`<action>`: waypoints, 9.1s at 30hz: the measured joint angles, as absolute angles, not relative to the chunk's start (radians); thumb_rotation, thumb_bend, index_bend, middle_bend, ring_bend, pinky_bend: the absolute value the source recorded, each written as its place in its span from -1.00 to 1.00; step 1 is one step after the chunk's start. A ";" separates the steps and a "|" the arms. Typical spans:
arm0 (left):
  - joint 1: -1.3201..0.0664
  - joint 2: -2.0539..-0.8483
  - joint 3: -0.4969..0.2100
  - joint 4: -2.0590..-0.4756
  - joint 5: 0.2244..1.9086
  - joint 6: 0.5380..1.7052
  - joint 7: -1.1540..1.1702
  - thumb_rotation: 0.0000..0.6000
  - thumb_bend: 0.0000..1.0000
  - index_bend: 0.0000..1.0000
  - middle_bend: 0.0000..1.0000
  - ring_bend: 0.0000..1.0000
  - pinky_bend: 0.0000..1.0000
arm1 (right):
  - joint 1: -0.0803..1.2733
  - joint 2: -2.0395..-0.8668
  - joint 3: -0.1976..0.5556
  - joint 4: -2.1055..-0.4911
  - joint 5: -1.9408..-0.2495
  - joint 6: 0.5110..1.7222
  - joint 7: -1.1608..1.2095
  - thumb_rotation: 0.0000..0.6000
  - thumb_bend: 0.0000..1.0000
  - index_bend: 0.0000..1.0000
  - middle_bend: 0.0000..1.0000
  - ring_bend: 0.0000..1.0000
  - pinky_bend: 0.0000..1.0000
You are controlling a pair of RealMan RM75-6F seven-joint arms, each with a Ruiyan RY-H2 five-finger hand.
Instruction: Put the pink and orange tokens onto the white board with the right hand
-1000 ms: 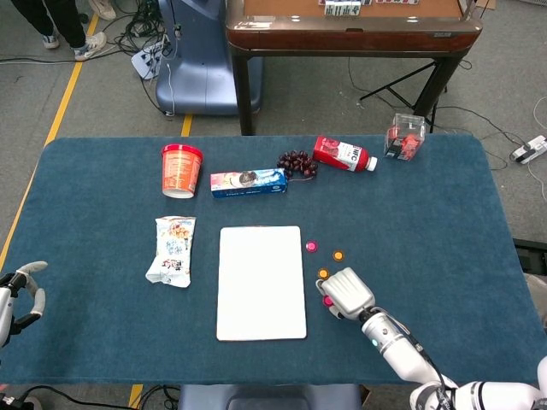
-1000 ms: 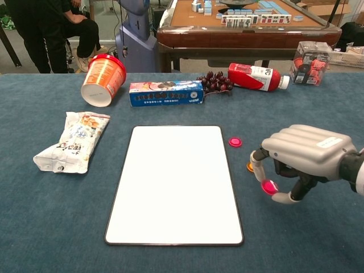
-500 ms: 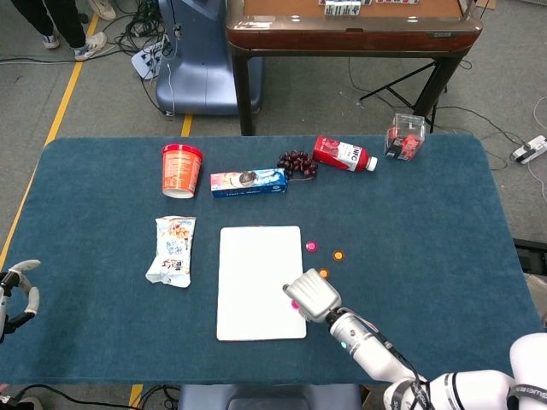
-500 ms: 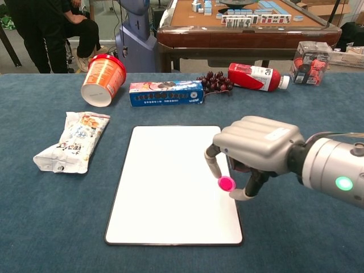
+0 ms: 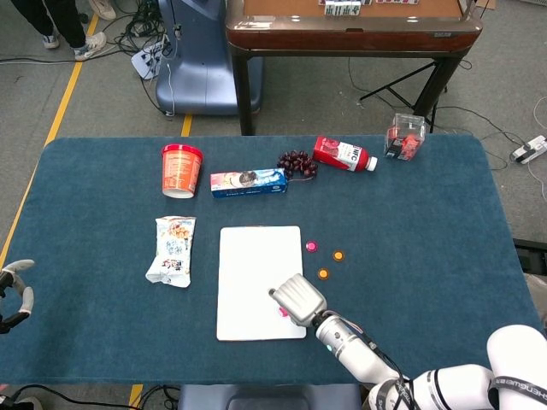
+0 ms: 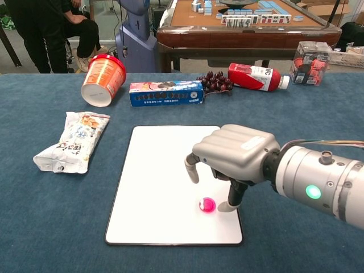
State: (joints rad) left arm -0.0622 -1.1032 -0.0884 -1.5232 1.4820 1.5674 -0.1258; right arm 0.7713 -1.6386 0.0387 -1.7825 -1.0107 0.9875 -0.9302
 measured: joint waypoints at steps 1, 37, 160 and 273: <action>-0.062 -1.103 -0.089 -1.523 1.482 1.567 -0.125 1.00 0.04 -0.28 0.23 -0.08 0.08 | 0.773 -1.637 0.038 -1.783 -1.010 0.989 -0.928 1.00 -0.90 -0.26 1.00 1.00 1.00; -0.060 -1.094 -0.090 -1.524 1.489 1.570 -0.161 1.00 0.04 -0.27 0.24 -0.08 0.08 | 0.914 -1.613 0.172 -1.474 -0.671 0.954 -0.890 1.00 -0.67 -0.26 1.00 1.00 1.00; -0.049 -1.068 -0.096 -1.536 1.457 1.556 -0.182 1.00 0.04 -0.27 0.24 -0.08 0.08 | 0.988 -1.673 0.010 -1.748 -0.831 1.006 -0.889 1.00 -0.42 0.00 1.00 1.00 1.00; -0.053 -1.067 -0.084 -1.544 1.480 1.551 -0.170 1.00 0.04 -0.26 0.24 -0.08 0.08 | 0.873 -1.611 0.014 -1.503 -0.734 0.955 -0.821 1.00 -0.52 -0.11 1.00 1.00 1.00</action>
